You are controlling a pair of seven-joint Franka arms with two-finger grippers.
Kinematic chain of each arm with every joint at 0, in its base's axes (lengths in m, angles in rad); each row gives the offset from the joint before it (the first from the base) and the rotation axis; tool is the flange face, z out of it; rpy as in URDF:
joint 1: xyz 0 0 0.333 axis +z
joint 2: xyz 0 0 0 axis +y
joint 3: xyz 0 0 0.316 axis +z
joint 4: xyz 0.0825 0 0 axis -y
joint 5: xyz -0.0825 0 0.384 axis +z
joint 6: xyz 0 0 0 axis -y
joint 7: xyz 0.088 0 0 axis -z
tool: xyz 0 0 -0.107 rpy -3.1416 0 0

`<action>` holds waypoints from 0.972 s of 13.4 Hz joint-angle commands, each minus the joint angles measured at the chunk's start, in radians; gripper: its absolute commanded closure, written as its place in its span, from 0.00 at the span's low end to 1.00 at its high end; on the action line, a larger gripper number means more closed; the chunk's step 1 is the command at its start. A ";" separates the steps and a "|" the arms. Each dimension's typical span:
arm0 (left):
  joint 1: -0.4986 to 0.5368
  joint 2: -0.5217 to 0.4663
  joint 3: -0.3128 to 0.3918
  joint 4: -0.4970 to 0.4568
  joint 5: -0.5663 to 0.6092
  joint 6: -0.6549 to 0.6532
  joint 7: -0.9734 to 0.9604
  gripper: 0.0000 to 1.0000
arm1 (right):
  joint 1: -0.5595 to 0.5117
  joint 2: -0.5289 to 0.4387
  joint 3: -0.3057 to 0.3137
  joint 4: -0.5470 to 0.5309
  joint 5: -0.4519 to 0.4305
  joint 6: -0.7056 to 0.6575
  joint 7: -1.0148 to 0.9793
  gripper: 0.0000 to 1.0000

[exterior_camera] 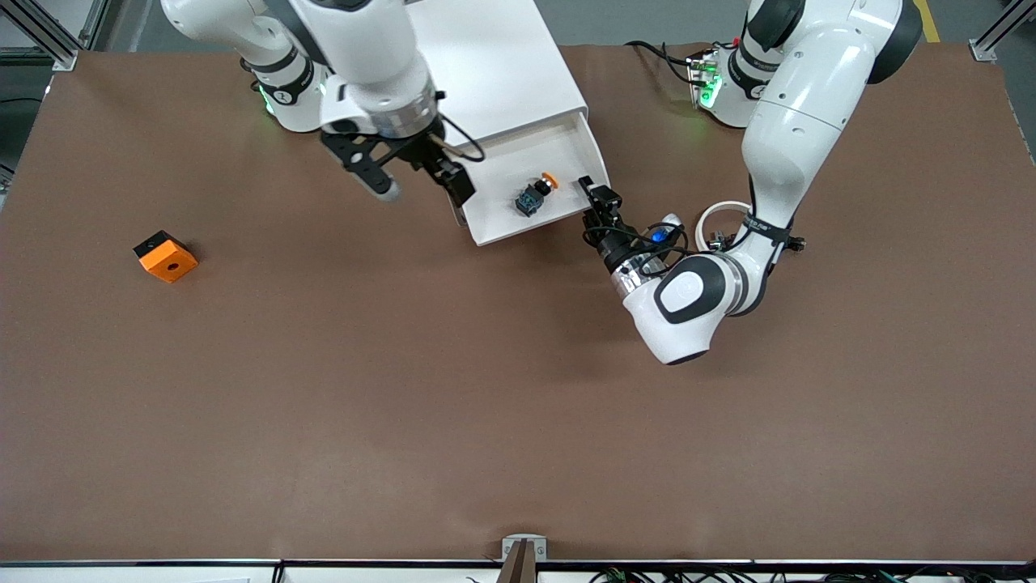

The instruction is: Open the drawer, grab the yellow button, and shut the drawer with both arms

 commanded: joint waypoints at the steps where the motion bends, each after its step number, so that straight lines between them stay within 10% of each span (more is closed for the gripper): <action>1: 0.003 0.003 -0.002 0.020 -0.005 0.000 0.047 0.00 | 0.084 0.068 -0.014 0.017 -0.005 0.017 0.037 0.00; 9: 0.084 -0.009 0.000 0.136 0.059 0.002 0.713 0.00 | 0.172 0.266 -0.017 0.146 -0.027 0.033 0.089 0.00; 13: 0.103 -0.023 0.031 0.155 0.318 0.214 1.056 0.00 | 0.176 0.325 -0.017 0.181 -0.042 0.036 0.088 0.00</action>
